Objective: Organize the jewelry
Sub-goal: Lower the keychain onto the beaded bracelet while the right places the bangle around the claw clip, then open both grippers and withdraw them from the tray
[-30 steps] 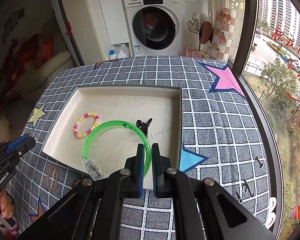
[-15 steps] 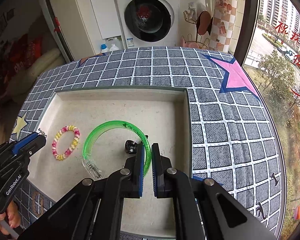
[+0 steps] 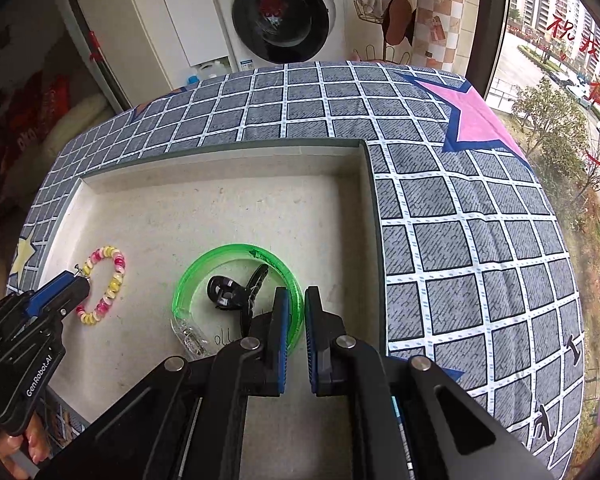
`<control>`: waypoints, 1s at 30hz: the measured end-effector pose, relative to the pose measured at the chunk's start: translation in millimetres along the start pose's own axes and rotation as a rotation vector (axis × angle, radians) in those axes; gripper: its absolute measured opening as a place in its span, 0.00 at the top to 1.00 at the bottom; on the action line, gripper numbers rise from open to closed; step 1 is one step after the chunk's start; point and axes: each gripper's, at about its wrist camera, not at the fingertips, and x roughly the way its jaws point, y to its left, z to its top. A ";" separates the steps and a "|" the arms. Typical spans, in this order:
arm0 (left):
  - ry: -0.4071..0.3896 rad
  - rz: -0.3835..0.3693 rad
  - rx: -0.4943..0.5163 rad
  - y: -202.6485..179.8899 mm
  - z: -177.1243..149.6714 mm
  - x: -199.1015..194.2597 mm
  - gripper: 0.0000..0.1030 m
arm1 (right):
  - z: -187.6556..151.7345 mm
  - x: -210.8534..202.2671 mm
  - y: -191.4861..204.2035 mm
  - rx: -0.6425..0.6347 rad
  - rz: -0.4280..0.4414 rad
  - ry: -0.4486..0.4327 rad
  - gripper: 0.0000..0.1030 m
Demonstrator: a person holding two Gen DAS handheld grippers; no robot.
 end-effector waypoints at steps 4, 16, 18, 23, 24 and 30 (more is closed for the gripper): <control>-0.020 0.025 0.027 -5.4 -2.2 -5.4 0.71 | -0.6 0.4 0.5 0.011 0.006 0.006 0.89; -0.150 0.036 -0.019 -0.9 0.9 -40.2 0.00 | -5.5 -36.1 10.5 0.023 0.112 -0.076 0.52; -0.143 0.014 -0.018 -0.1 2.2 -45.5 0.00 | -8.1 -41.3 12.6 0.017 0.119 -0.083 0.51; -0.184 0.013 -0.037 8.1 -3.9 -70.6 0.00 | -16.4 -59.4 10.9 0.029 0.146 -0.105 0.48; -0.194 0.008 -0.044 11.1 -6.7 -77.0 0.00 | -18.4 -64.3 10.4 0.029 0.151 -0.112 0.41; -0.176 -0.005 -0.071 25.9 -33.1 -110.9 0.00 | -33.2 -98.4 3.4 0.044 0.184 -0.172 0.21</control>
